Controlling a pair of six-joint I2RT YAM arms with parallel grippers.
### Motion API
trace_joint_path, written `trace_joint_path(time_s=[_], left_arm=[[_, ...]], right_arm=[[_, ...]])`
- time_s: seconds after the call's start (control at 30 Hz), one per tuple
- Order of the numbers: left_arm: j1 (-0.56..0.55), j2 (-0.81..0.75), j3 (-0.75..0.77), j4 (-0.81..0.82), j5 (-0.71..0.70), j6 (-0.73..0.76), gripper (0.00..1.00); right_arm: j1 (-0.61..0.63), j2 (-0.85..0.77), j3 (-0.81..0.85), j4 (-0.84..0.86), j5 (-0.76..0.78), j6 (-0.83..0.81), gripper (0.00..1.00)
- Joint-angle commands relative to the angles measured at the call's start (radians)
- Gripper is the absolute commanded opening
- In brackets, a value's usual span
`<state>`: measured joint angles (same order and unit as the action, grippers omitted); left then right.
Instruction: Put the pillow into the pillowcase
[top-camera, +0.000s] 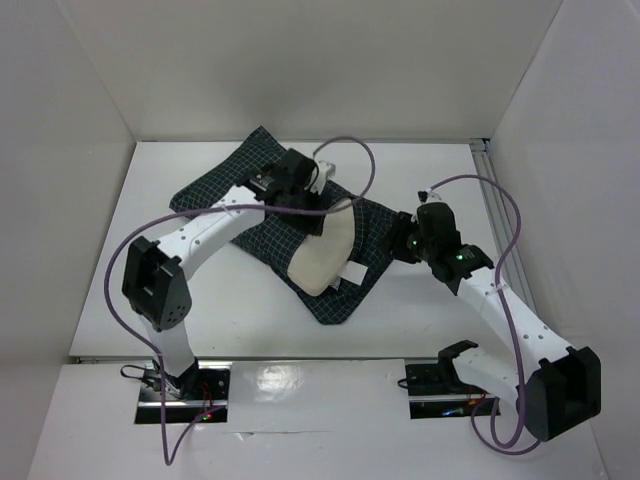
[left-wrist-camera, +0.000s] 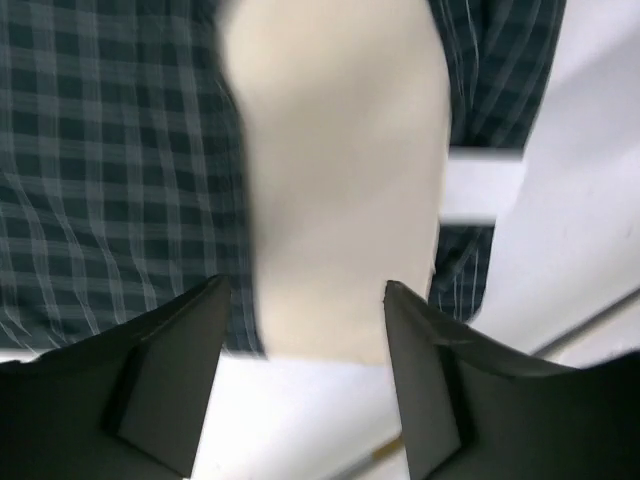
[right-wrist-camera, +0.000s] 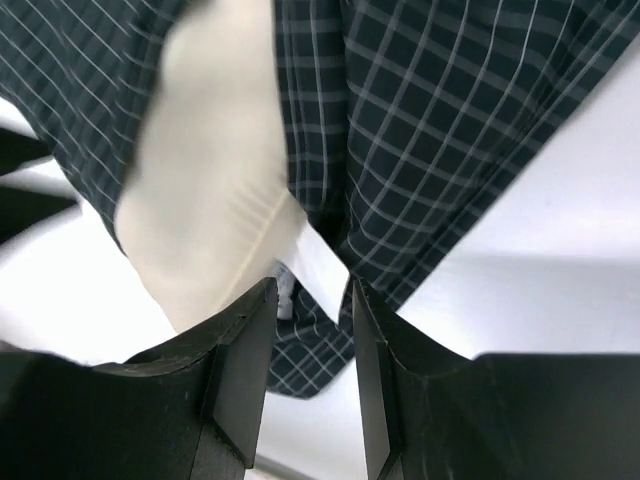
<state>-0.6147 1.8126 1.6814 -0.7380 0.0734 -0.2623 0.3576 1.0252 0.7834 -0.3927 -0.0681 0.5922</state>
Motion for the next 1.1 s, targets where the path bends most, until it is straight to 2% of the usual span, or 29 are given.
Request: trace_joint_path(time_s=[0.0, 0.1, 0.17, 0.3, 0.47, 0.5, 0.6, 0.63, 0.67, 0.8, 0.97, 1.07], left_arm=[[-0.097, -0.09, -0.118, -0.057, -0.112, 0.067, 0.79], [-0.163, -0.122, -0.212, -0.07, -0.164, 0.055, 0.89], [-0.192, -0.122, -0.259, -0.052, -0.222, 0.035, 0.99], [-0.241, -0.134, -0.281, -0.02, -0.273, 0.035, 1.0], [-0.254, -0.01, -0.243, -0.02, -0.4, 0.035, 0.99], [-0.238, 0.055, -0.188, -0.047, -0.373, 0.017, 0.95], [-0.189, 0.09, -0.138, -0.049, -0.321, 0.005, 0.51], [-0.189, 0.09, -0.129, -0.037, -0.293, 0.005, 0.29], [-0.159, 0.09, -0.117, -0.037, -0.293, -0.015, 0.0], [-0.07, 0.061, -0.048, -0.011, -0.181, -0.015, 0.0], [0.065, 0.017, 0.046, 0.044, 0.137, -0.025, 0.0], [0.144, 0.017, 0.101, 0.057, 0.279, -0.043, 0.0]], right_arm=[[0.003, 0.03, -0.038, 0.087, -0.073, 0.061, 0.44], [0.003, 0.064, -0.038, 0.107, -0.097, 0.07, 0.44], [0.003, 0.075, -0.047, 0.107, -0.098, 0.07, 0.44], [0.003, 0.075, -0.058, 0.118, -0.108, 0.07, 0.47], [0.003, 0.052, -0.068, 0.104, -0.099, 0.07, 0.49], [0.003, 0.041, -0.078, 0.104, -0.099, 0.08, 0.49], [0.003, 0.03, -0.09, 0.113, -0.099, 0.09, 0.49], [0.003, 0.03, -0.108, 0.114, -0.108, 0.099, 0.49], [0.003, 0.02, -0.118, 0.139, -0.119, 0.1, 0.49], [0.003, 0.019, -0.153, 0.213, -0.128, 0.122, 0.49], [0.003, 0.081, -0.144, 0.327, -0.095, 0.123, 0.49], [0.003, 0.153, -0.106, 0.405, -0.082, 0.133, 0.48]])
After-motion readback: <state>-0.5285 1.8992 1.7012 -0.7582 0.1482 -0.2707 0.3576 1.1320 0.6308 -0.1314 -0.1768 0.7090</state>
